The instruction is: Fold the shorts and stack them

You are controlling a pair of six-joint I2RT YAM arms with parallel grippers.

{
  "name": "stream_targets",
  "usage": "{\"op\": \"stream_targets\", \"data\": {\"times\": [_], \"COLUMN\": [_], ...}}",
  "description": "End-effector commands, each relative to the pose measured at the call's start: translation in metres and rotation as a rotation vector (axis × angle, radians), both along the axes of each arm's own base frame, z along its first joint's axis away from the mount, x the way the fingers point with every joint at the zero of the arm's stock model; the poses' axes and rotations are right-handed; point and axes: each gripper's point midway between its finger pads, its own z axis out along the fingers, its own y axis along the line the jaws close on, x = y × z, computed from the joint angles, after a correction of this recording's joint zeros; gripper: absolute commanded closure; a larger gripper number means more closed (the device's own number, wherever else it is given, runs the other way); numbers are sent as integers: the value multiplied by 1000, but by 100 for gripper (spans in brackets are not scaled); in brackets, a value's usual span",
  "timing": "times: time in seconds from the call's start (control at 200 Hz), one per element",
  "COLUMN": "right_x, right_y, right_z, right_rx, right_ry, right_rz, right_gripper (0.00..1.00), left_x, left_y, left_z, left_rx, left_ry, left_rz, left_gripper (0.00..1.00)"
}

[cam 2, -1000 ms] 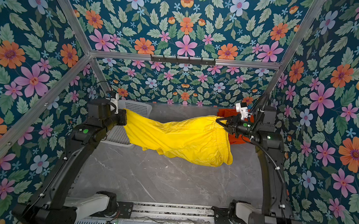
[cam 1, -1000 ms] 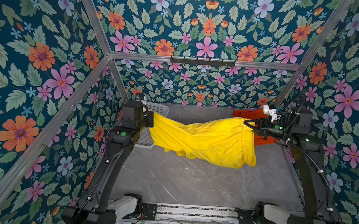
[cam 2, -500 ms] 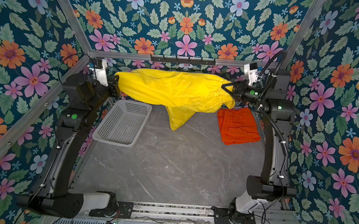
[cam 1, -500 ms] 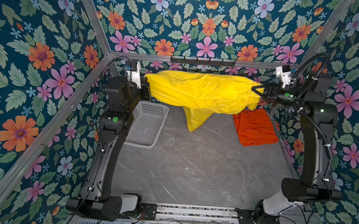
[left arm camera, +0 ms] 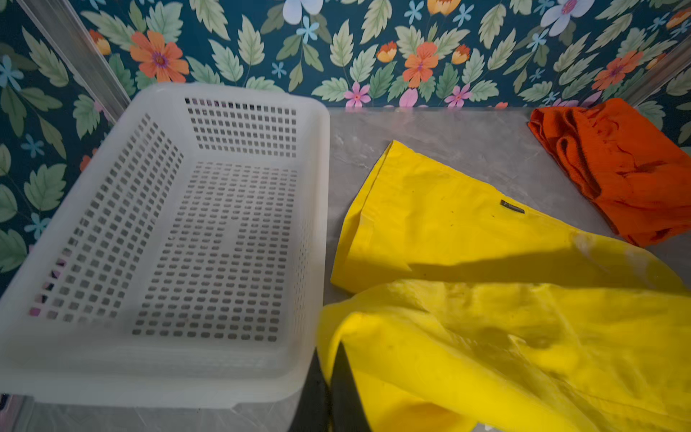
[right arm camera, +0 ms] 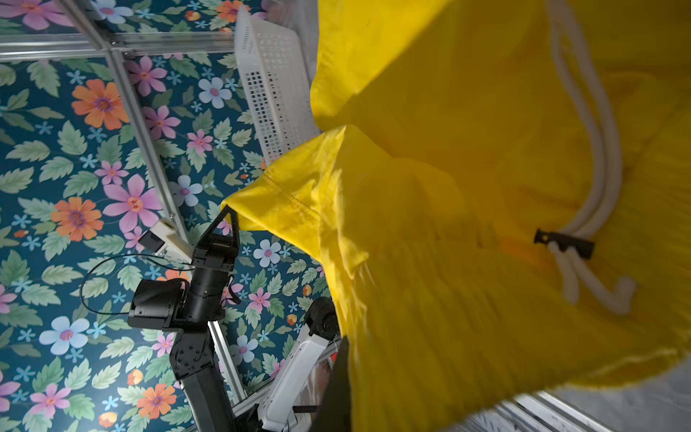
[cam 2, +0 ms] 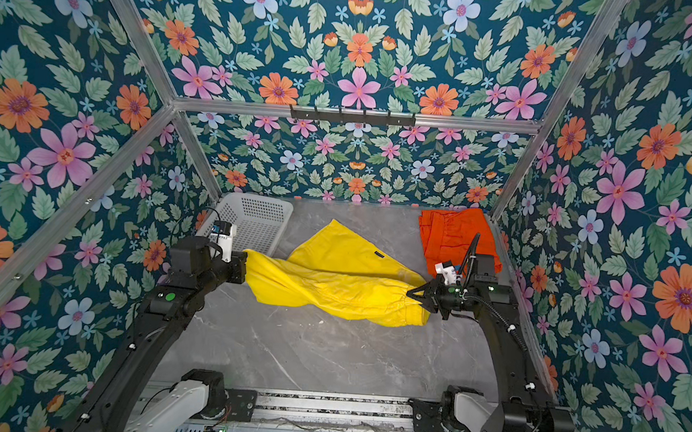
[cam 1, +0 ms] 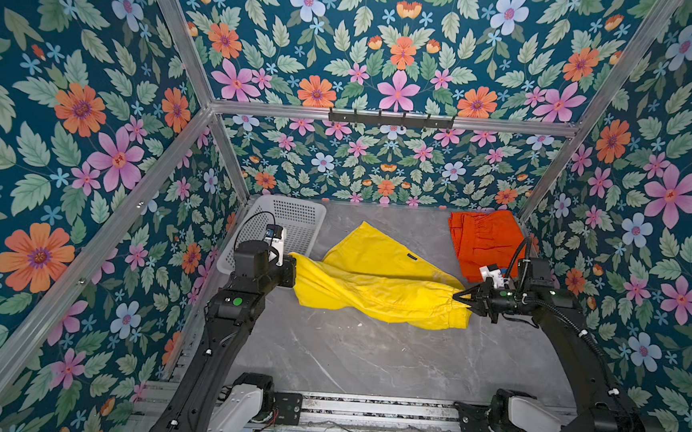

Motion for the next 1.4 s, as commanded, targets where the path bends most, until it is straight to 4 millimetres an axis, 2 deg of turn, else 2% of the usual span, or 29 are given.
{"op": "stream_targets", "data": {"times": [0.0,0.135,0.29,0.415,0.575,0.65,0.795,0.905,0.97,1.01,1.07,1.135,1.215,1.31,1.395], "right_x": [-14,-30,-49,-32,-10,-3,9,15,21,29,48,70,92,106,119], "right_y": [0,0,-5,-15,-26,-28,-32,-35,-38,-42,-48,-56,-66,-83,-95], "right_z": [-17,-26,-43,-35,-30,-35,-43,-51,-48,-40,-17,22,84,151,193], "right_rx": [1,6,-12,13,36,38,43,40,30,25,19,16,-22,-86,-115], "right_ry": [70,136,218,194,188,205,233,249,228,197,117,7,-152,-353,-483], "right_rz": [-29,-63,-88,-147,-183,-175,-175,-171,-169,-180,-197,-200,-189,-209,-238], "right_gripper": [100,100,100,100,99,99,97,97,98,99,100,100,100,100,100], "left_x": [-6,-14,-9,15,57,79,117,135,142,147,158,169,172,169,161], "left_y": [5,11,16,6,-12,-24,-47,-66,-73,-76,-77,-73,-72,-52,-31], "left_z": [-3,0,29,59,72,69,49,25,16,18,36,70,104,123,140], "left_rx": [-13,7,55,80,115,108,92,107,115,105,90,64,12,76,104], "left_ry": [4,15,-45,-84,-90,-67,22,101,127,115,58,-37,-93,-99,-204], "left_rz": [35,61,60,0,-100,-155,-232,-267,-278,-280,-259,-225,-239,-145,-72], "left_gripper": [100,100,100,100,100,100,100,100,100,100,100,100,100,100,100]}}
